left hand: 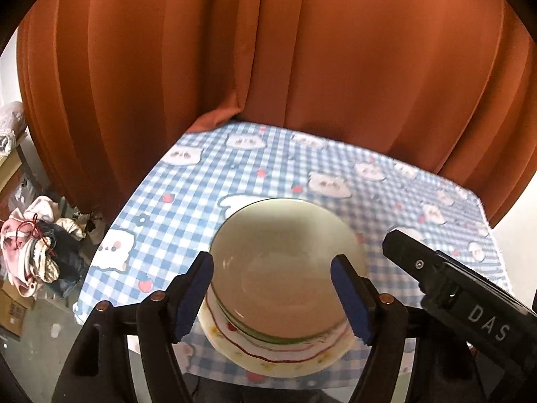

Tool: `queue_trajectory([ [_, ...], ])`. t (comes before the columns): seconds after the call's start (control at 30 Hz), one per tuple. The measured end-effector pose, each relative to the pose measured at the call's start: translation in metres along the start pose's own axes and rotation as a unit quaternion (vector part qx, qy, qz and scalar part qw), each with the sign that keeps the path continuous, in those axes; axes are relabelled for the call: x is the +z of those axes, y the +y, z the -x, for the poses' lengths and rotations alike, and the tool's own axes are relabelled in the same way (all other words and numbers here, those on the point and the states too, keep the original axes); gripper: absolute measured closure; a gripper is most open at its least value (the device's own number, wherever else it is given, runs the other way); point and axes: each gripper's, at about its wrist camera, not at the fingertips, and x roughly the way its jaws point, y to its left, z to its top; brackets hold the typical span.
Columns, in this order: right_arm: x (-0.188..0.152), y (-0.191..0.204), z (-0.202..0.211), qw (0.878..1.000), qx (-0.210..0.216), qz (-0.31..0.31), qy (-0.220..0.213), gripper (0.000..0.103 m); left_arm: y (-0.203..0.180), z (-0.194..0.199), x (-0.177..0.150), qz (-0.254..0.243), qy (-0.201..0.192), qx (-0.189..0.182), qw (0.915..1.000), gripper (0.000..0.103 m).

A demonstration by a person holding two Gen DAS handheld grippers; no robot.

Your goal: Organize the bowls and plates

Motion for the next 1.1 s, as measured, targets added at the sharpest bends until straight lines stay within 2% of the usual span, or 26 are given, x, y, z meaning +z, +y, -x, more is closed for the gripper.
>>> queue_trajectory([
  [0.2,-0.013,-0.020,0.032,0.999,0.008,0.017,-0.037,0.022,-0.021,0.020,-0.020,-0.022,-0.037,0.011,0.9990,0.019],
  [0.27,-0.020,-0.027,0.041,0.999,0.002,0.023,-0.047,0.019,-0.028,0.021,-0.030,-0.031,-0.039,0.012,0.9987,0.017],
  [0.43,-0.044,-0.055,0.056,0.996,-0.029,0.037,-0.072,0.016,-0.037,0.020,-0.059,-0.031,-0.044,0.013,0.9984,0.015],
  [0.63,-0.074,-0.083,0.067,0.992,-0.063,0.048,-0.098,0.016,-0.047,0.024,-0.088,-0.055,-0.073,0.031,0.9953,0.014],
  [0.73,-0.090,-0.093,0.072,0.988,-0.082,0.064,-0.116,0.016,-0.051,0.025,-0.097,-0.054,-0.071,0.027,0.9957,0.014],
  [0.97,-0.113,-0.112,0.080,0.988,-0.102,0.047,-0.110,0.014,-0.070,0.033,-0.113,-0.078,-0.076,0.016,0.9939,0.011],
  [1.1,-0.121,-0.120,0.086,0.988,-0.106,0.033,-0.111,0.013,-0.071,0.034,-0.117,-0.076,-0.075,0.015,0.9942,0.009],
])
